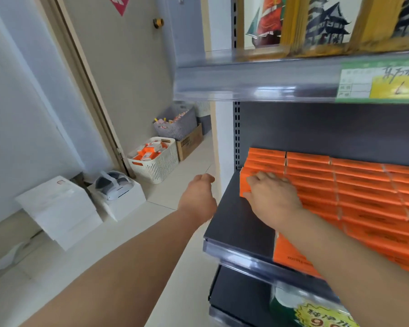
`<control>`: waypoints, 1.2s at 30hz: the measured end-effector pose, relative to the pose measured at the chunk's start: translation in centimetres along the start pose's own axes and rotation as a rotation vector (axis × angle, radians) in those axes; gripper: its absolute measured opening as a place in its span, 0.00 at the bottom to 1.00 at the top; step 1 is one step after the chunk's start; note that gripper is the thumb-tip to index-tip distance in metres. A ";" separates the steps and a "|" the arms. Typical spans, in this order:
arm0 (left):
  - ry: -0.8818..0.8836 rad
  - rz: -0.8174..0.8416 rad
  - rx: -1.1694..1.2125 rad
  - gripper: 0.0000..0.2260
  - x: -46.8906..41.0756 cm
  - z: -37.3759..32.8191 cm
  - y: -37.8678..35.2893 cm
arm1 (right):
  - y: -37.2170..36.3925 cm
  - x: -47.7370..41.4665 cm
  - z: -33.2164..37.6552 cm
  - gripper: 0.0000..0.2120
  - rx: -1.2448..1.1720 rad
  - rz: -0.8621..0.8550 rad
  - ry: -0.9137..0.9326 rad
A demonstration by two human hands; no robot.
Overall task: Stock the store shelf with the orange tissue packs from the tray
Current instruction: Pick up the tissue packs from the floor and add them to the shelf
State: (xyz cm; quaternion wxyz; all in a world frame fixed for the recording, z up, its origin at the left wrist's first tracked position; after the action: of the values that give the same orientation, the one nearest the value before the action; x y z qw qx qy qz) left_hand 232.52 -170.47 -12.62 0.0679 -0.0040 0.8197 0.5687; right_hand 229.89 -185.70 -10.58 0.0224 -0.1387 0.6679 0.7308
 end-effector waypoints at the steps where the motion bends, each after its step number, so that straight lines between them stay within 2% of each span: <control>1: 0.004 -0.007 -0.018 0.24 1.1 1.0 0.4 | -0.1 0.7 1.2 0.18 -0.016 -0.001 0.020; 5: 0.049 0.005 -0.059 0.22 6.4 6.1 1.4 | -1.5 3.6 6.7 0.17 -0.068 0.032 0.102; 11: 0.192 0.106 -0.080 0.22 14.6 15.6 0.1 | -5.9 8.8 15.5 0.18 -0.129 0.135 0.203; 15: 0.299 0.193 -0.077 0.22 20.4 21.8 -2.0 | -10.6 12.4 20.8 0.18 -0.144 0.300 0.284; 19: 0.432 0.310 -0.072 0.23 25.0 27.8 -5.1 | -16.4 13.9 25.2 0.20 -0.130 0.534 0.357; 24: 0.610 0.405 -0.084 0.18 27.5 34.0 -9.4 | -22.9 14.1 27.7 0.20 -0.054 0.742 0.476; 29: 0.744 0.501 -0.068 0.17 28.5 38.1 -14.8 | -29.2 13.2 29.5 0.17 0.004 0.827 0.559; 36: 0.786 0.645 -0.082 0.17 30.0 41.9 -21.2 | -38.4 14.7 33.7 0.16 0.039 0.884 0.660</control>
State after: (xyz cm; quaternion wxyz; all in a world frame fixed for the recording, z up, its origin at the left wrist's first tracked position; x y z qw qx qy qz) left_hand 209.04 -136.79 -50.25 -0.4248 0.0331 0.7200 0.5478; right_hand 218.34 -150.72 -48.91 -0.4947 -0.0663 0.6475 0.5759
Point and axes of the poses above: each hand's wrist, its own x-axis away from the middle knuckle, its own y-axis out of the back of the hand, z = x × y, the point moved 5 cm from there along -x, towards the middle knuckle, and after that the axes turned 7 degrees about -x, right-handed, at the moved point
